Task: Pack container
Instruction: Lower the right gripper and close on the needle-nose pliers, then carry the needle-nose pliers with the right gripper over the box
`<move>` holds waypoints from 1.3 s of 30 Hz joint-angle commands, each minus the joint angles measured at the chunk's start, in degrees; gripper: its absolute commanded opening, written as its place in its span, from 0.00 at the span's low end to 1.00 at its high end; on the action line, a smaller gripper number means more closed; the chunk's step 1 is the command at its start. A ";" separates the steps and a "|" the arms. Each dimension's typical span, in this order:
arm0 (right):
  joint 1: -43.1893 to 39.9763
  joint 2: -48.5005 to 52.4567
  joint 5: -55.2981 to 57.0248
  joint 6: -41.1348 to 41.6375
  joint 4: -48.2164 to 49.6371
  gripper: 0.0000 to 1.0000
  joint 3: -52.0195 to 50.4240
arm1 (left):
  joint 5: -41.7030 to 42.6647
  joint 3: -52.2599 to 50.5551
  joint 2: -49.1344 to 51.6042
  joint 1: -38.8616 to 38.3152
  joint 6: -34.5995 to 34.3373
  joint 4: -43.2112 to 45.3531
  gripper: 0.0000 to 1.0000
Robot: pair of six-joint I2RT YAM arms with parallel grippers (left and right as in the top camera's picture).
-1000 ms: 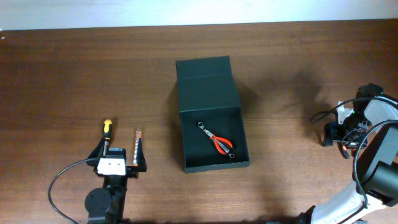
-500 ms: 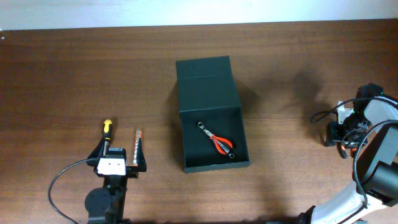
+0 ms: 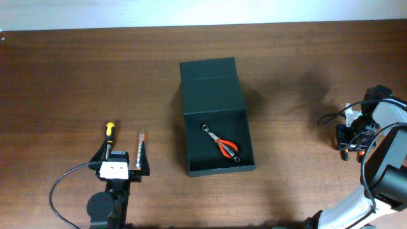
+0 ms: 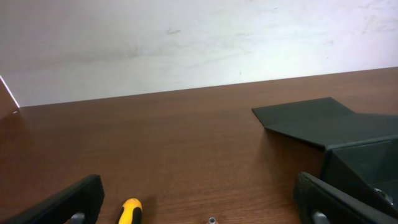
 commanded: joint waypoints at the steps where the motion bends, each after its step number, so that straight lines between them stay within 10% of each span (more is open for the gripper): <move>1: 0.26 0.46 0.48 0.11 0.02 0.29 -0.31 | 0.26 -0.42 -0.28 0.33 1.11 0.09 0.99; 25: 0.35 0.46 0.44 1.33 0.20 0.06 0.76 | 0.26 -0.42 -0.28 0.33 1.11 0.07 0.99; 39: 11.87 0.46 0.37 2.08 -13.05 0.04 27.19 | 0.26 -0.42 -0.28 0.33 1.11 0.09 0.99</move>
